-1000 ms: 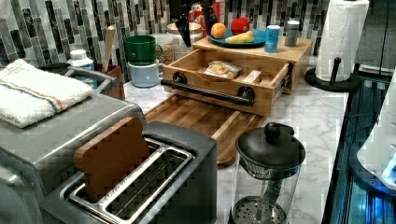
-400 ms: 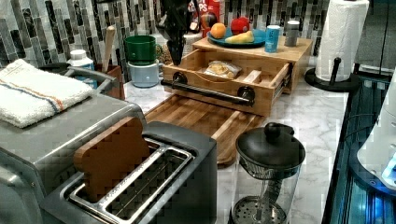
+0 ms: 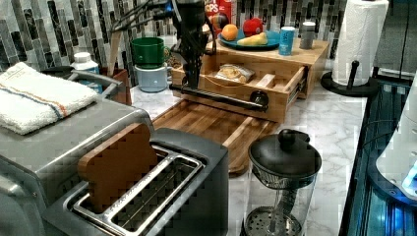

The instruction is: Close the drawer.

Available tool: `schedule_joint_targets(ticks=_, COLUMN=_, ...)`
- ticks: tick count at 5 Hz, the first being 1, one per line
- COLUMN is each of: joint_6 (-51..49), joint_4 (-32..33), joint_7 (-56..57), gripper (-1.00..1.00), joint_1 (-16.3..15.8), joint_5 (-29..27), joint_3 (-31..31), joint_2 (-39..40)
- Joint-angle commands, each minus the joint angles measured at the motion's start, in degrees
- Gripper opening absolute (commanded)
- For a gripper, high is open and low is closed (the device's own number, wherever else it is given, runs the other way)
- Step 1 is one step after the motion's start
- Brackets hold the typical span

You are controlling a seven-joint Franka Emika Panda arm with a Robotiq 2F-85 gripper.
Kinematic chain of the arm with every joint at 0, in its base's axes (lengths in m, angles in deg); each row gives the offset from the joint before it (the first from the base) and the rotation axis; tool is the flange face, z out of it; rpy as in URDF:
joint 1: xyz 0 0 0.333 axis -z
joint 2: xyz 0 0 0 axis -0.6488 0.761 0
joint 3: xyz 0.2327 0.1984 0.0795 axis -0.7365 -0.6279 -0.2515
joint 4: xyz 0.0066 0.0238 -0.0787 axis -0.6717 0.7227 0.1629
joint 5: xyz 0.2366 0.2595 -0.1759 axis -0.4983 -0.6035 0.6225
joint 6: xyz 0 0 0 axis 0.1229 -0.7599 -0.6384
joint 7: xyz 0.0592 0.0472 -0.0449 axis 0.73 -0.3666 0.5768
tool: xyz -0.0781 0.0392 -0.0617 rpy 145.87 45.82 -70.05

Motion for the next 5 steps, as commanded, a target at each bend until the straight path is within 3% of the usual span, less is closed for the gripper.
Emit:
schedule_joint_targets(ticks=1, joint_6=10.62, joint_4=4.93, joint_7=6.76, gripper=-1.0, joint_1=2.64, joint_5=2.42, joint_3=1.63, joint_2=3.19)
schedule_joint_targets(ticks=3, joint_6=10.54, joint_4=4.37, joint_7=14.99, gripper=-1.0, joint_1=8.31, joint_5=2.87, joint_3=0.22, joint_2=3.77)
schedule_joint_targets(ticks=4, joint_6=11.39, joint_4=4.47, joint_7=17.59, gripper=-1.0, joint_1=8.3, joint_5=2.12, joint_3=1.71, joint_2=3.68)
schedule_joint_targets(ticks=5, joint_6=12.02, joint_4=3.75, joint_7=20.95, gripper=-1.0, joint_1=10.34, joint_5=1.65, joint_3=2.65, joint_2=4.07)
